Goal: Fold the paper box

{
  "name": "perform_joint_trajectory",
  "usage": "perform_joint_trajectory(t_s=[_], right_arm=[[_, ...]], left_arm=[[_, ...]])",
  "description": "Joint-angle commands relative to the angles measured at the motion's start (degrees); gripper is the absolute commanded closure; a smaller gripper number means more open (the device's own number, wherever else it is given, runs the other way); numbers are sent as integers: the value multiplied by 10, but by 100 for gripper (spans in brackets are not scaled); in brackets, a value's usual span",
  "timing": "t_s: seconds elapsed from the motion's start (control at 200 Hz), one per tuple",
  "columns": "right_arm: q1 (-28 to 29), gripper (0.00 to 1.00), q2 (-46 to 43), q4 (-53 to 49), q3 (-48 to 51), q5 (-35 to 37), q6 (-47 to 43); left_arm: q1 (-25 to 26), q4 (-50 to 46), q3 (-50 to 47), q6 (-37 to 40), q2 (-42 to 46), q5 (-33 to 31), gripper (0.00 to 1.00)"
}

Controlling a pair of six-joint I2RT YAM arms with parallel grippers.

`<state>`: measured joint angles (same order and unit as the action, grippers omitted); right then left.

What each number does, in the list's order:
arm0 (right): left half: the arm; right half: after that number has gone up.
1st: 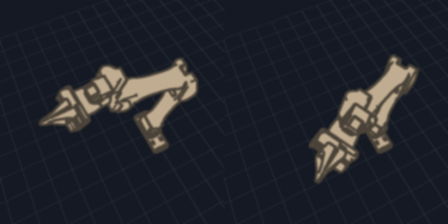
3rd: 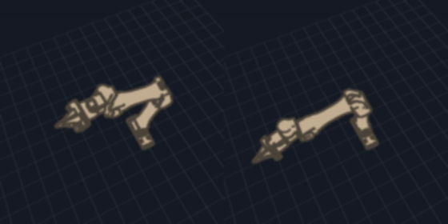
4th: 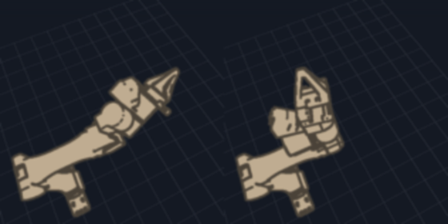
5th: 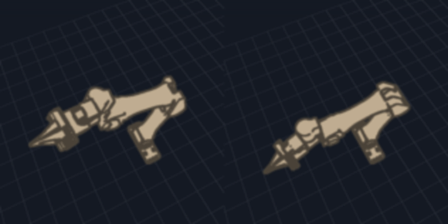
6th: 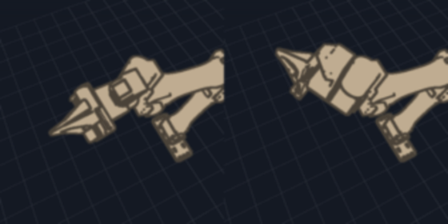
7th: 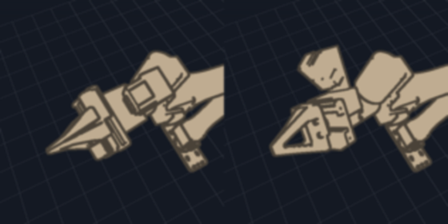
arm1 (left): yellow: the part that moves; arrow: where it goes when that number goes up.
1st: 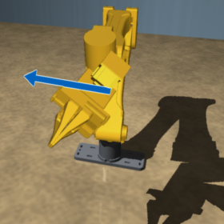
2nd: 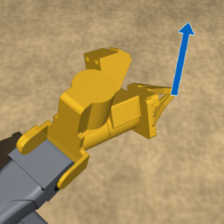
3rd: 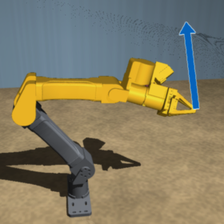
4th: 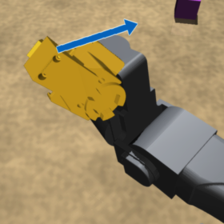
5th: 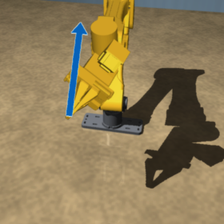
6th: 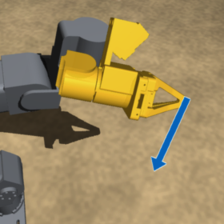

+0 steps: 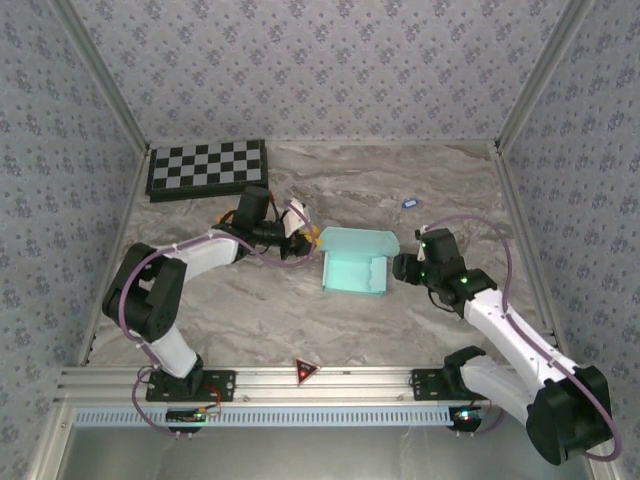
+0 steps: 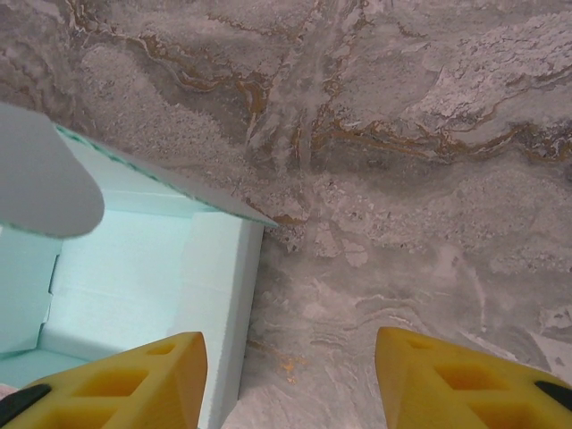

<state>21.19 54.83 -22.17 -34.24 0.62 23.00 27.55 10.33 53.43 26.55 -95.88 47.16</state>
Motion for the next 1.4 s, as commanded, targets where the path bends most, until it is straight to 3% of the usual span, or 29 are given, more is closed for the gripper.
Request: perform_joint_trajectory(t_s=[0.0, 0.345, 0.535, 0.795, 0.9, 1.164, 1.394], right_arm=[[-6, 47, 8, 14, 2, -2, 19], [-21, 52, 43, 32, -17, -10, 20], [-28, 52, 76, 53, -30, -15, 9], [-29, 53, 130, 74, -59, -28, 5], [-28, 51, 144, 62, -77, -35, 0], [-17, 45, 129, 41, -77, -44, -57], [-18, 45, 112, 76, -32, -64, -55]], left_arm=[[5, 5, 10, 10, -16, 22, 70], [4, 39, 2, -11, -21, 32, 72], [4, 37, 3, -13, -21, 37, 81], [5, 48, -19, -34, -3, 31, 100], [6, 81, -47, -81, 25, -18, 100], [46, 51, -87, -150, 110, -166, 100], [56, 24, -105, -273, 149, -264, 100]])
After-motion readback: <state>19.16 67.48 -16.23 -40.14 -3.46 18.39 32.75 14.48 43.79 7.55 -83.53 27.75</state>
